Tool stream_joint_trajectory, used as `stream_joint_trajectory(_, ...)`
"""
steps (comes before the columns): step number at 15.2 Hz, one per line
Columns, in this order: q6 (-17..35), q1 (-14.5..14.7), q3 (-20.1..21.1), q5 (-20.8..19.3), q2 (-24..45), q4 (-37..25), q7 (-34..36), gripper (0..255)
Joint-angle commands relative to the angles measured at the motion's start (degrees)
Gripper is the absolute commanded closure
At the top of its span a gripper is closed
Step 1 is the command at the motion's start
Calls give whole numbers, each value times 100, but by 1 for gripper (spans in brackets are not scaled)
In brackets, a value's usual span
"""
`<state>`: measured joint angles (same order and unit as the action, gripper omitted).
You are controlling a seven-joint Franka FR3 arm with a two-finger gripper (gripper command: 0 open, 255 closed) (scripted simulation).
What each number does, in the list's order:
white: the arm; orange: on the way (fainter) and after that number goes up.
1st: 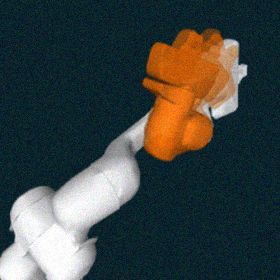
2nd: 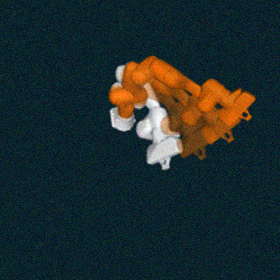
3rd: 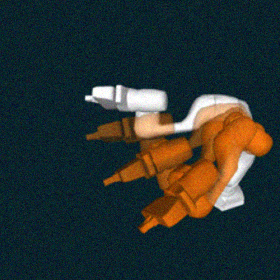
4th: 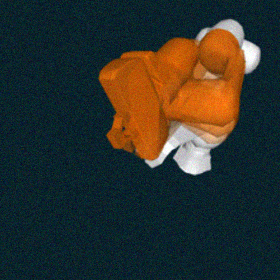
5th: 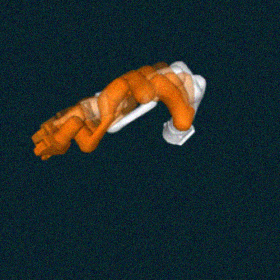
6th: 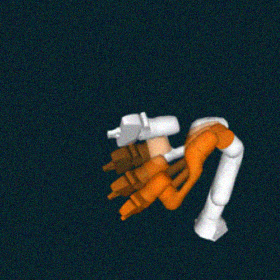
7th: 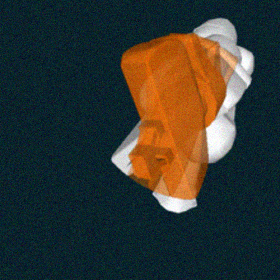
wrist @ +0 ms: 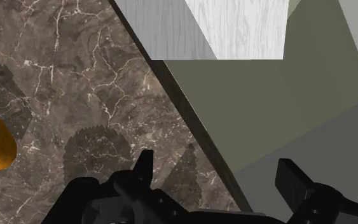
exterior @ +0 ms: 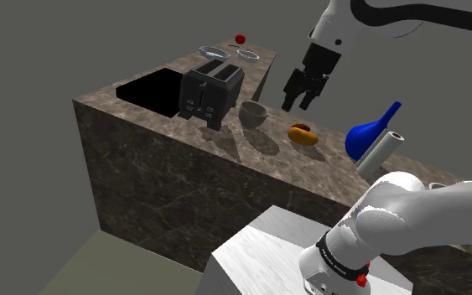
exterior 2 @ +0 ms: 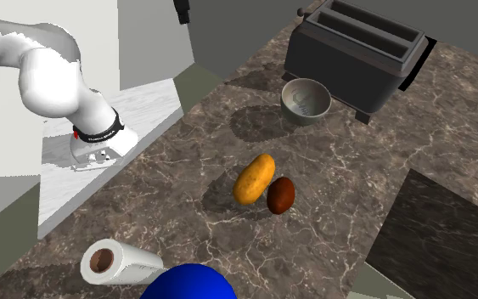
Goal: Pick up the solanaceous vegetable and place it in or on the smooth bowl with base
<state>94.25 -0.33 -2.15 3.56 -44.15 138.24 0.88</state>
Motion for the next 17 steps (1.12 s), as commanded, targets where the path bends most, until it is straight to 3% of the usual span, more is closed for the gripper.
stream_joint_trajectory(1, 0, 0, 0, 0, 0, 0, 0, 0)
stream_joint_trajectory(9, 723, -280, -924, -943, -416, 963, -1536, 0)
stream_joint_trajectory(17, 1762, -579, -2073, -1924, -109, 1367, -3099, 0)
